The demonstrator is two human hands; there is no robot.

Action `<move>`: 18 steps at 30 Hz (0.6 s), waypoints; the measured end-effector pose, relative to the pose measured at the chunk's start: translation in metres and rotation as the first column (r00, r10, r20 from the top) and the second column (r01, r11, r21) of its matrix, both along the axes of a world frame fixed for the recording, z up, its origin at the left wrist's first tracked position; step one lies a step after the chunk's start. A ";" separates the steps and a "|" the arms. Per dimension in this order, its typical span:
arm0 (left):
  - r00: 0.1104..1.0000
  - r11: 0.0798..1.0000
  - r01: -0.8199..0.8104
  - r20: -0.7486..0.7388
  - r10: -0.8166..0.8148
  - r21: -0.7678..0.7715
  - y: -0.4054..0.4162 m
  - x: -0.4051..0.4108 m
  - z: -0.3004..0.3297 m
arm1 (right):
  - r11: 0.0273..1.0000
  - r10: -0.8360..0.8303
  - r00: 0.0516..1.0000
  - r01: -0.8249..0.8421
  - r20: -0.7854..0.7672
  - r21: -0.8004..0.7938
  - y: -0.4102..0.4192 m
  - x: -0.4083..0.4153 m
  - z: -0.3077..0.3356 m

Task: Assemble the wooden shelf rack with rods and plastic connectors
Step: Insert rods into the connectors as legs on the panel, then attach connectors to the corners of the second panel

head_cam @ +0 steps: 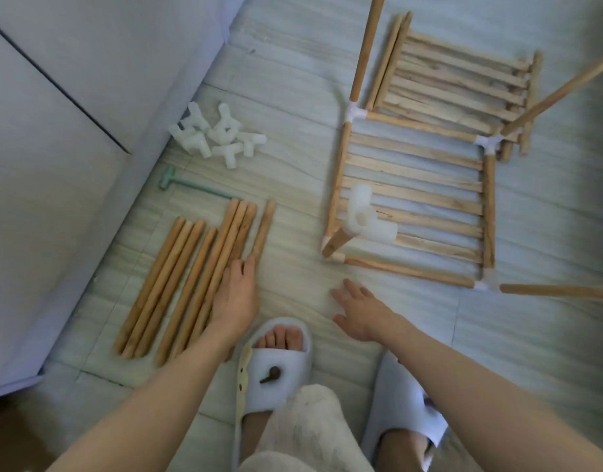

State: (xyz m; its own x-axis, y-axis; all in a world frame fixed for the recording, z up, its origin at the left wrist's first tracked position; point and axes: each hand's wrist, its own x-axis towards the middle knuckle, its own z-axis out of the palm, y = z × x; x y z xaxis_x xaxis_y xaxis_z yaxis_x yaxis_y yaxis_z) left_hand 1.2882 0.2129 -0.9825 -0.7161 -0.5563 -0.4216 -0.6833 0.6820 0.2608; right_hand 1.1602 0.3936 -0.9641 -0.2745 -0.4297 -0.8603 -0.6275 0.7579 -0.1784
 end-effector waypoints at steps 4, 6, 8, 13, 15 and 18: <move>1.000 1.000 -0.006 0.014 0.006 0.005 -0.004 -0.005 -0.004 | 0.998 0.044 0.998 -0.046 0.051 0.047 0.003 -0.004 -0.002; 1.000 1.000 -0.003 0.021 0.003 0.018 -0.007 -0.009 -0.003 | 0.998 0.050 0.997 -0.052 0.061 0.024 -0.001 -0.016 0.004; 0.999 1.000 0.021 0.032 -0.021 0.005 -0.010 -0.015 -0.001 | 1.000 0.022 0.998 -0.021 0.058 -0.009 -0.004 -0.031 0.014; 0.988 0.989 0.144 -0.056 -0.143 0.016 -0.023 -0.052 0.011 | 0.966 -0.246 0.966 0.252 0.084 -0.061 -0.007 -0.089 0.033; 0.970 0.971 0.241 -0.044 -0.240 0.004 -0.028 -0.077 0.012 | 0.928 -0.354 0.932 0.361 0.077 -0.097 -0.009 -0.120 0.038; 0.940 0.941 0.339 0.056 -0.337 -0.012 -0.038 -0.121 0.006 | 0.880 -0.421 0.907 0.399 -0.033 -0.257 -0.012 -0.166 0.042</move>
State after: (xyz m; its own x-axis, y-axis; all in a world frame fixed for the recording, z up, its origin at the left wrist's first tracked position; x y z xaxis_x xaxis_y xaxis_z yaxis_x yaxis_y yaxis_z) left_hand 1.1675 0.1747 -0.9769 -0.8409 -0.2947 -0.4539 -0.4238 0.8802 0.2137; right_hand 0.9944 0.3812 -0.9226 -0.5384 -0.4517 -0.7114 -0.2910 0.8919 -0.3461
